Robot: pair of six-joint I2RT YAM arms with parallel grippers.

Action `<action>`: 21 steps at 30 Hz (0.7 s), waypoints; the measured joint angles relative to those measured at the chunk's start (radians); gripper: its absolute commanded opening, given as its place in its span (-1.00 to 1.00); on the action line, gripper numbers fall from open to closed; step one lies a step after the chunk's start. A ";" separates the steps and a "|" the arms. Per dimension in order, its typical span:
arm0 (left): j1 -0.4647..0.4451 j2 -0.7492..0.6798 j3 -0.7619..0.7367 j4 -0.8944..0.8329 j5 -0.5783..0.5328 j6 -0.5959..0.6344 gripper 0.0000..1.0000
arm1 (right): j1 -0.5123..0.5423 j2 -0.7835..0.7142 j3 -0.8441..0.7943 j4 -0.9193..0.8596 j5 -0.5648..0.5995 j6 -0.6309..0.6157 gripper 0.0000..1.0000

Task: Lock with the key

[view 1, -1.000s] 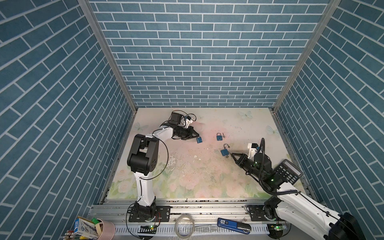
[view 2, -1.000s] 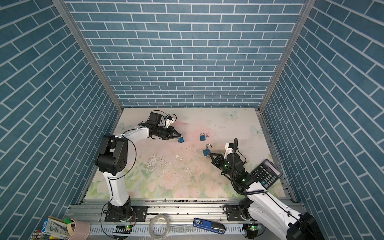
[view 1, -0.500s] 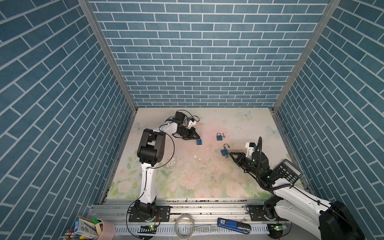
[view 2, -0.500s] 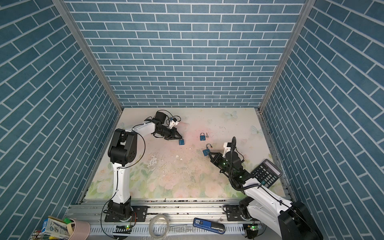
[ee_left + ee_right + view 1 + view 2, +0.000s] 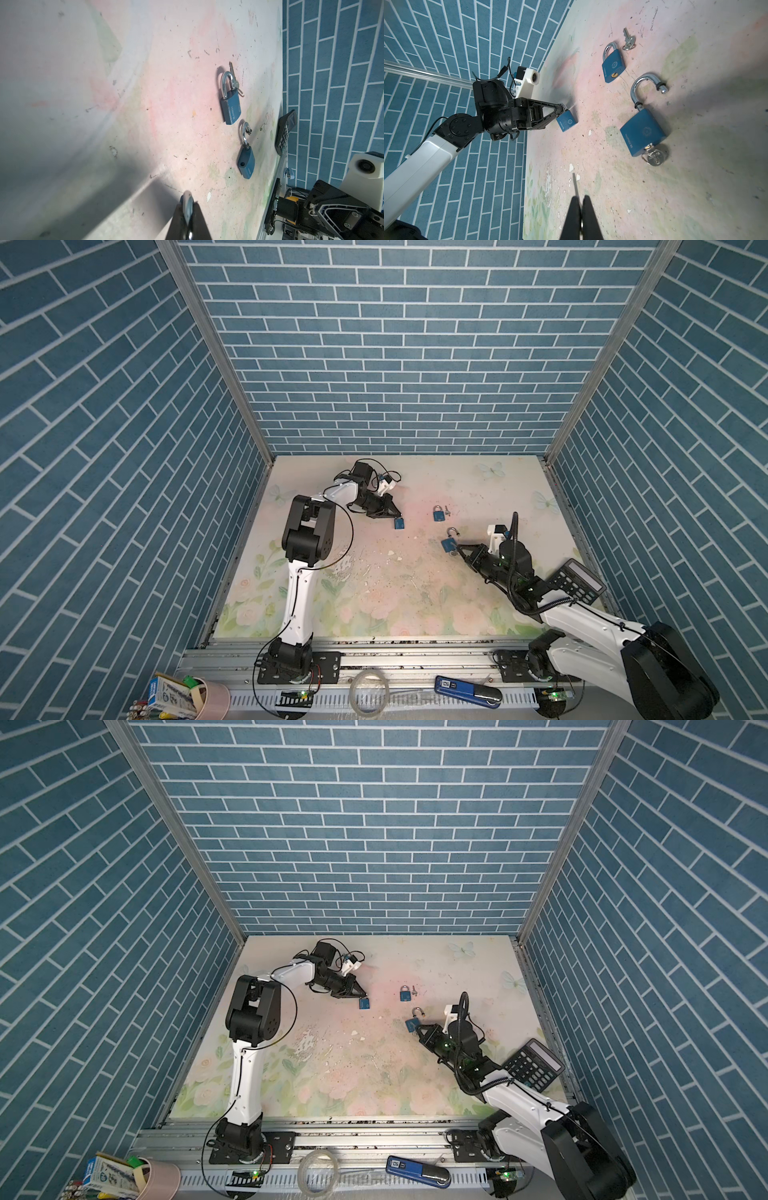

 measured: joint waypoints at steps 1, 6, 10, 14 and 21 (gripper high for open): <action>0.000 0.006 0.008 -0.005 0.003 0.000 -1.00 | -0.001 0.003 0.000 0.003 -0.003 0.000 -1.00; 0.000 0.018 0.043 -0.025 0.002 0.009 -1.00 | -0.001 0.005 0.000 0.013 -0.011 0.000 -1.00; 0.000 0.026 0.063 -0.045 0.000 0.027 -1.00 | -0.002 0.005 0.000 0.023 -0.014 0.000 -1.00; 0.000 0.040 0.084 -0.069 -0.003 0.043 -0.99 | -0.002 0.005 0.000 0.026 -0.016 0.000 -1.00; 0.000 0.076 0.140 -0.106 0.003 0.049 -0.90 | -0.002 -0.008 0.000 0.025 -0.027 0.000 -1.00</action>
